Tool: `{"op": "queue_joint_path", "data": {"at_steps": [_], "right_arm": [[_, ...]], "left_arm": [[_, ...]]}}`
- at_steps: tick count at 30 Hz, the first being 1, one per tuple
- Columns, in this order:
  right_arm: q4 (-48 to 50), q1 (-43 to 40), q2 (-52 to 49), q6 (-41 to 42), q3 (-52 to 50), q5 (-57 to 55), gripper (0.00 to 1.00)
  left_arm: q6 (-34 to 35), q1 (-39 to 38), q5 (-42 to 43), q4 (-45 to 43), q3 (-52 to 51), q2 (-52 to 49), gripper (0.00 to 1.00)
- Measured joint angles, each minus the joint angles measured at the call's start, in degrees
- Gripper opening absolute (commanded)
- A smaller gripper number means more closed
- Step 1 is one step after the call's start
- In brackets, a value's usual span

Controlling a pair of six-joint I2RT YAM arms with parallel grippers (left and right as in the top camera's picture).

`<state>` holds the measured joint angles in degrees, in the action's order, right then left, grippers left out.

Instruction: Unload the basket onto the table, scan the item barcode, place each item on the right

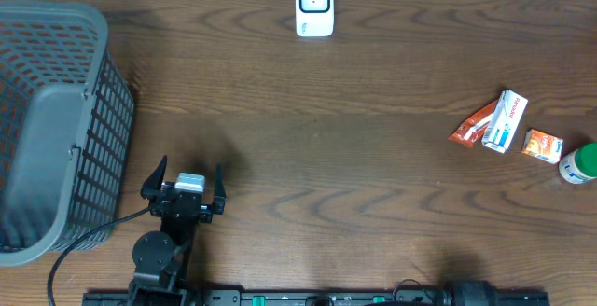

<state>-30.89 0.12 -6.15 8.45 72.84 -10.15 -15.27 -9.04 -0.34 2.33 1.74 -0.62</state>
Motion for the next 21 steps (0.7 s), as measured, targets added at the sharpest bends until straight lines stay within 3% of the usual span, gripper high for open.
{"op": "queue_joint_path", "data": {"at_steps": [14,21], "right_arm": [[5.33,0.0,0.07,-7.8,-22.97,5.99,0.99],[18.62,-0.07,4.94,-8.33,-40.33,7.04,0.99]], "left_arm": [[0.0,0.0,0.0,0.02,0.0,0.0,0.93],[0.0,0.0,0.0,0.0,0.0,0.0,0.93]]}}
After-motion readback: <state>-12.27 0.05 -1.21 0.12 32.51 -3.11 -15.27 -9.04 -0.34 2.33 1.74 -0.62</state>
